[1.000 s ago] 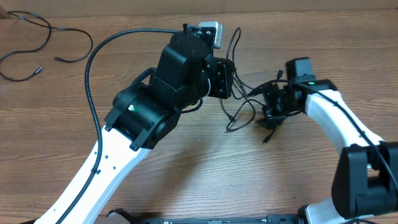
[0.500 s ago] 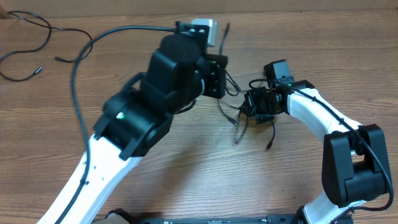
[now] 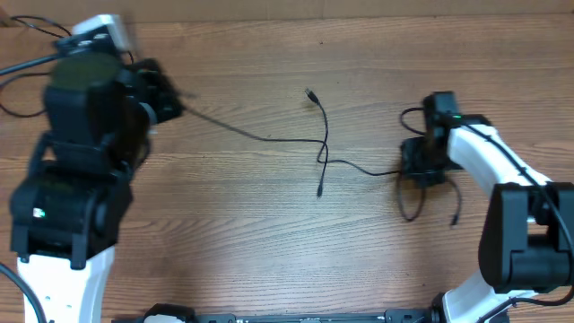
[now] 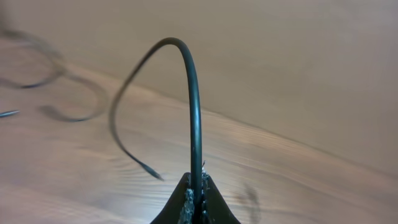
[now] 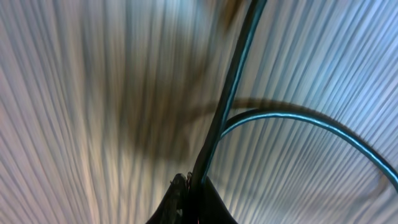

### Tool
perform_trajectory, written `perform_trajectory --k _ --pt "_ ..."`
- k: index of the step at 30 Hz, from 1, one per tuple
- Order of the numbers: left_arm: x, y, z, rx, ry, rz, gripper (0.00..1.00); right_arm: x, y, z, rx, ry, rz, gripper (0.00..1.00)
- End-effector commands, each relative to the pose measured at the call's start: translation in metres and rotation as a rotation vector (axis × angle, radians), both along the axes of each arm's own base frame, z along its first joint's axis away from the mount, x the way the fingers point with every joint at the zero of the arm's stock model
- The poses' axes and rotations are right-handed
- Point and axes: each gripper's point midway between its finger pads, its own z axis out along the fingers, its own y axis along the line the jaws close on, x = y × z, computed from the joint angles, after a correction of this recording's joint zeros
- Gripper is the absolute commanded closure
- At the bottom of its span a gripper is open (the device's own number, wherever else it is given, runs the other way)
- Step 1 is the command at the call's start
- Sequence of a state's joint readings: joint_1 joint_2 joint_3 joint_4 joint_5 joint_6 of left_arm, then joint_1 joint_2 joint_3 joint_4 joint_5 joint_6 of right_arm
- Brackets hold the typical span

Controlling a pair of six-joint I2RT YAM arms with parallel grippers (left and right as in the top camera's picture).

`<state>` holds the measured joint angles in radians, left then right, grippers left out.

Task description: Untangle cables

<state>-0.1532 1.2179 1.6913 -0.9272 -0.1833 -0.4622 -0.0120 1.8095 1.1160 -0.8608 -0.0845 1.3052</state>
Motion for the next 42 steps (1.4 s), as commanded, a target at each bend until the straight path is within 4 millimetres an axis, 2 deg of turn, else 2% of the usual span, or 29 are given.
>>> perform_trajectory --k 1,4,6,8,9,15,16,19,22,23,27,31,34,37,42 --pt "-0.003 0.049 0.001 0.070 0.010 0.135 0.96 -0.002 -0.035 -0.002 -0.081 0.001 0.037 0.96" --pt "-0.009 0.087 0.002 0.089 0.016 0.238 0.96 -0.004 -0.048 -0.002 -0.084 0.003 0.043 0.96" --pt "-0.016 0.116 0.001 0.088 0.023 0.327 0.96 -0.006 -0.053 -0.002 -0.087 0.009 0.035 0.96" --pt "-0.022 0.137 0.000 0.084 0.030 0.390 0.96 -0.009 -0.055 -0.002 -0.100 0.019 0.033 0.96" --pt "-0.028 0.155 -0.002 0.069 0.035 0.445 0.96 -0.010 -0.057 -0.002 -0.109 0.024 0.033 0.96" --pt "-0.047 0.189 -0.022 -0.024 0.098 0.573 0.96 -0.011 -0.059 -0.002 -0.125 0.030 0.035 0.93" --pt "-0.051 0.196 -0.026 -0.029 0.113 0.611 0.96 -0.011 -0.059 -0.002 -0.125 0.030 0.034 0.88" --pt "-0.059 0.217 -0.037 -0.010 0.160 0.713 0.96 -0.011 -0.059 -0.002 -0.125 0.031 0.035 0.63" --pt "-0.058 0.232 -0.052 0.002 0.216 0.761 0.96 -0.011 -0.058 -0.002 -0.124 0.031 0.035 0.28" --pt "-0.056 0.237 -0.059 0.001 0.239 0.771 0.96 -0.011 -0.058 -0.002 -0.124 0.032 0.035 0.22" --pt "-0.044 0.246 -0.081 -0.026 0.297 0.783 0.96 -0.015 -0.058 -0.002 -0.122 0.046 0.036 0.09" --pt "-0.033 0.253 -0.101 -0.051 0.346 0.795 0.96 -0.016 -0.058 -0.002 -0.121 0.049 0.036 0.00" --pt "-0.030 0.255 -0.104 -0.050 0.348 0.799 0.96 -0.016 -0.058 -0.002 -0.121 0.050 0.036 0.00" --pt "-0.030 0.260 -0.091 -0.035 0.297 0.820 0.96 -0.015 -0.058 -0.002 -0.121 0.048 0.036 0.00" --pt "-0.052 0.274 -0.064 -0.034 0.220 0.889 0.96 -0.015 -0.058 -0.002 -0.122 0.047 0.035 0.00"
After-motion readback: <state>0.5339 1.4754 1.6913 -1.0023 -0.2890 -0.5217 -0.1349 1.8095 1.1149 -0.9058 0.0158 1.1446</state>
